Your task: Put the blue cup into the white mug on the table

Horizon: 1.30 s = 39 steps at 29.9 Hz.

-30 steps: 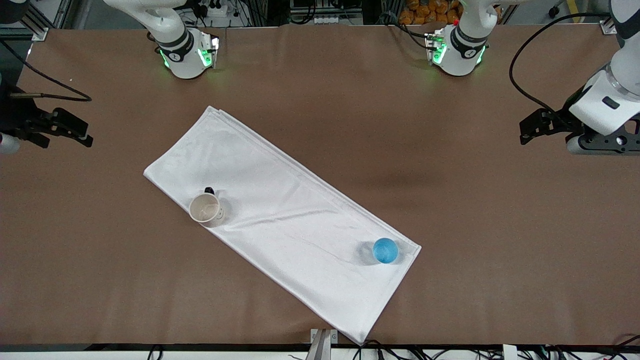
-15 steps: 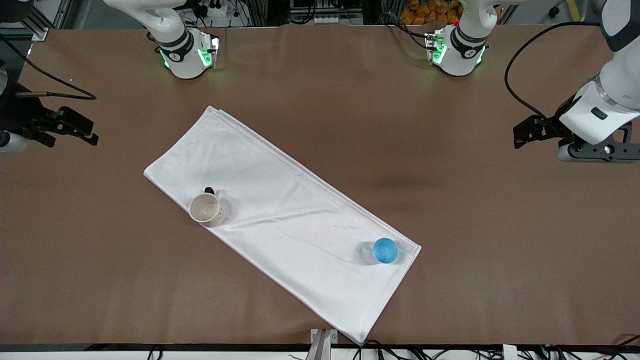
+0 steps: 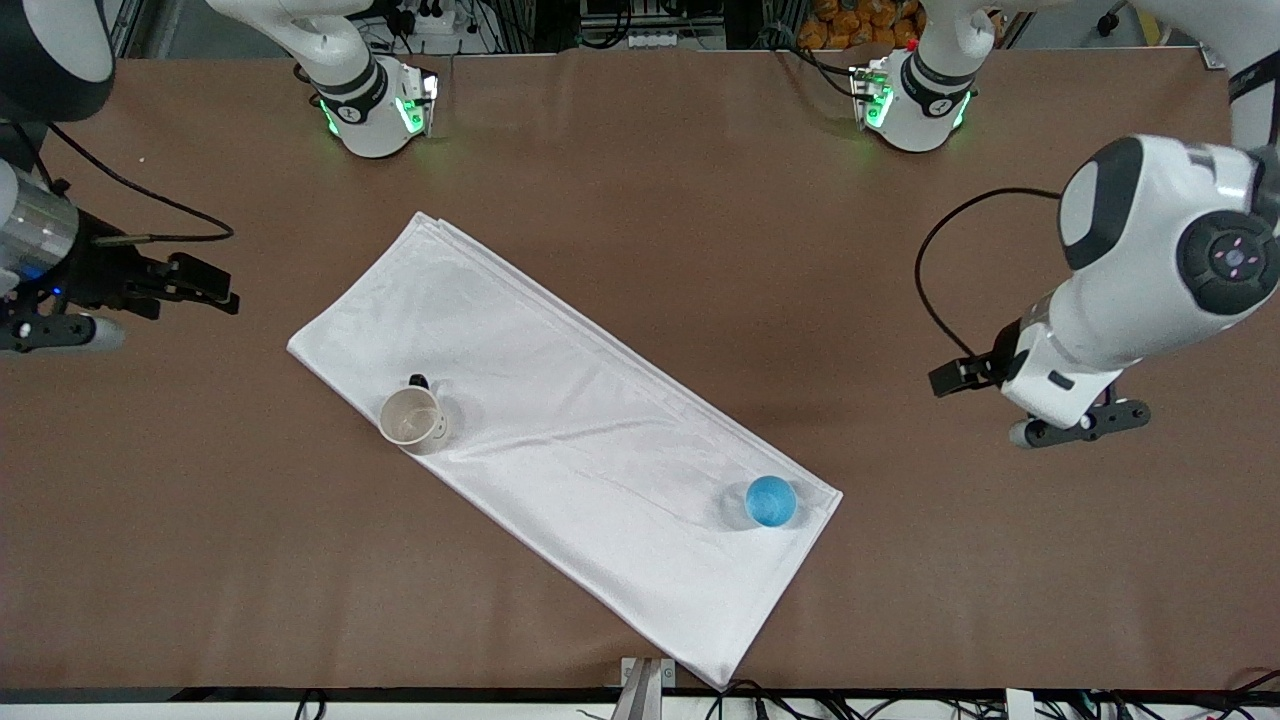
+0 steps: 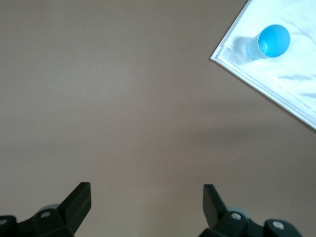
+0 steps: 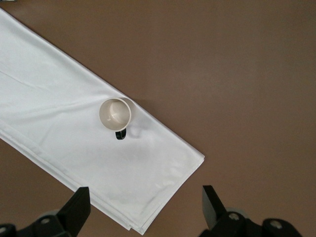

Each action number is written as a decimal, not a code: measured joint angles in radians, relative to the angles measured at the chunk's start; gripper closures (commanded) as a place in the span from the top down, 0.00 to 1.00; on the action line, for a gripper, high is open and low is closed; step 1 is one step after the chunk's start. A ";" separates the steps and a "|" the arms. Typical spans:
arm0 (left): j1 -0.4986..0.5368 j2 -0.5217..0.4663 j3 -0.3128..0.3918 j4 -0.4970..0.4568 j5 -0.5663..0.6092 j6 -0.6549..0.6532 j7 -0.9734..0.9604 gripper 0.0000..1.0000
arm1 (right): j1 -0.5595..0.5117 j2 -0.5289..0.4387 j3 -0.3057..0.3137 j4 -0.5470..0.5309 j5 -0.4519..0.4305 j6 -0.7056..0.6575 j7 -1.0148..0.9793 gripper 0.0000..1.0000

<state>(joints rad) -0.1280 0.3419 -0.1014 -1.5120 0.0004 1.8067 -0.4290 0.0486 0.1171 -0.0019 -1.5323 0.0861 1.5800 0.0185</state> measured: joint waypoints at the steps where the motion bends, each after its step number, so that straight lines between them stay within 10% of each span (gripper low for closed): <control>1: -0.005 0.022 0.000 0.010 0.000 0.017 -0.020 1.00 | 0.008 0.007 0.000 -0.002 0.000 0.000 -0.001 1.00; 26: -0.178 0.335 0.005 0.062 -0.001 0.469 -0.502 1.00 | 0.175 0.037 0.002 -0.531 0.000 0.551 0.036 1.00; 39: -0.190 0.397 0.009 0.064 -0.001 0.600 -0.567 1.00 | 0.213 0.142 0.002 -0.585 0.000 0.765 0.088 1.00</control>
<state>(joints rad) -0.3176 0.7388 -0.0929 -1.4475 -0.0010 2.4063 -0.9959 0.2614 0.2587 0.0002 -2.1174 0.0865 2.3453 0.1066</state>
